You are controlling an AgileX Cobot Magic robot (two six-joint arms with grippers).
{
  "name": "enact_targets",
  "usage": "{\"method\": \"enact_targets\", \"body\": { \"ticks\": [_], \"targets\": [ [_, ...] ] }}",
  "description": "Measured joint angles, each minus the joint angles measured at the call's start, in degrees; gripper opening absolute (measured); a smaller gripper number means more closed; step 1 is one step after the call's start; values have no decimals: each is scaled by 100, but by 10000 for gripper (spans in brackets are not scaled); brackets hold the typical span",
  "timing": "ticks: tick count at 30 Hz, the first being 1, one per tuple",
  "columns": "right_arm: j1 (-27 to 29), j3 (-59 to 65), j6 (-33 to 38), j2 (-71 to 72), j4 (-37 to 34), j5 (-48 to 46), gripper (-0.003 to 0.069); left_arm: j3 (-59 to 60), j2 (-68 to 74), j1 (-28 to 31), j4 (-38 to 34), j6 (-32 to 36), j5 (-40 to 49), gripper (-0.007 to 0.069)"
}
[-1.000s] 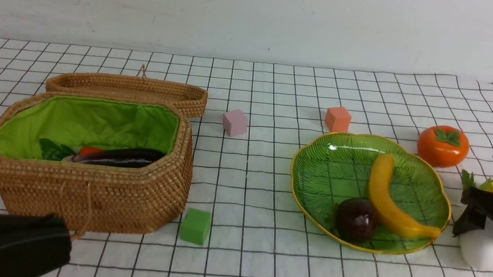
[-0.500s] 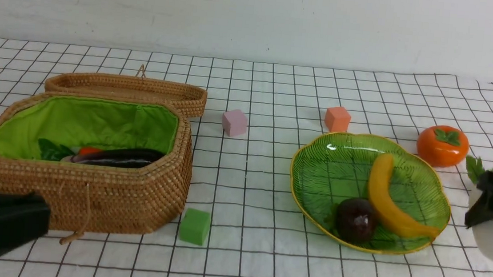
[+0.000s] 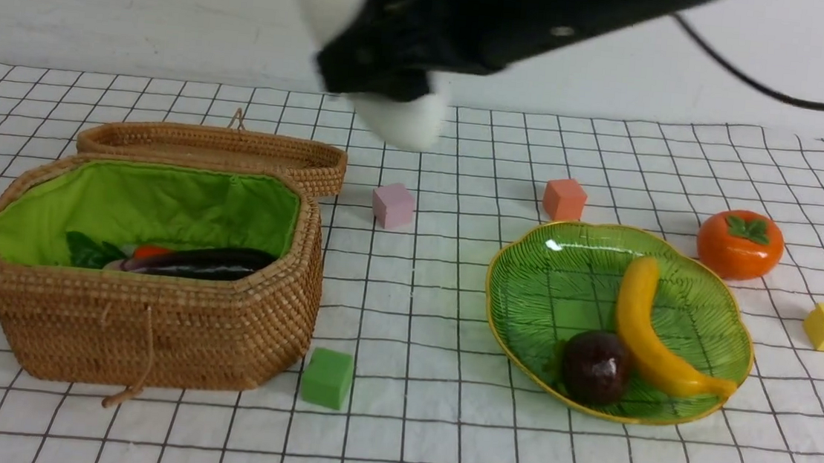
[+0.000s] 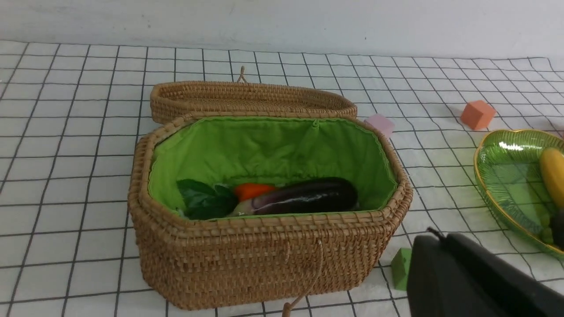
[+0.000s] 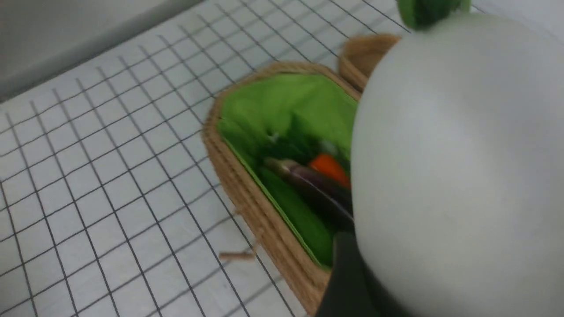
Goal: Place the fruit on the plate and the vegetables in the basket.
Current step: Take a daikon with your right arm and place it on the basket on the left, then grab a tomato with your right arm and place it on the plate on the right.
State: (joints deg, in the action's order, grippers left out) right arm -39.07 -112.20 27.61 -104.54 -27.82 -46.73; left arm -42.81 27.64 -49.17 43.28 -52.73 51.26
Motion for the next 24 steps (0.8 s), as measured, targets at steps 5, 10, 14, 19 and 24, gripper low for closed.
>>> {"method": "enact_targets", "body": {
  "ticks": [5, 10, 14, 19, 24],
  "targets": [
    [-362, -1208, 379, -1533, 0, 20, 498, 0, 0, 0, -261, 37, -39, -6],
    [-471, -2012, 855, -2513, 60, 41, 501, 0, 0, 0, -573, 259, -115, -6],
    [-524, -2195, 931, -2795, 185, -31, 628, 0, 0, 0, -741, 428, -312, -6],
    [-477, -2243, 623, -2426, 731, -681, 674, 0, 0, 0, -930, 642, -730, -6],
    [-293, -2297, -560, -1413, 2231, -2100, 554, 0, 0, 0, -1616, 1814, -1635, -6]
  ]
}}
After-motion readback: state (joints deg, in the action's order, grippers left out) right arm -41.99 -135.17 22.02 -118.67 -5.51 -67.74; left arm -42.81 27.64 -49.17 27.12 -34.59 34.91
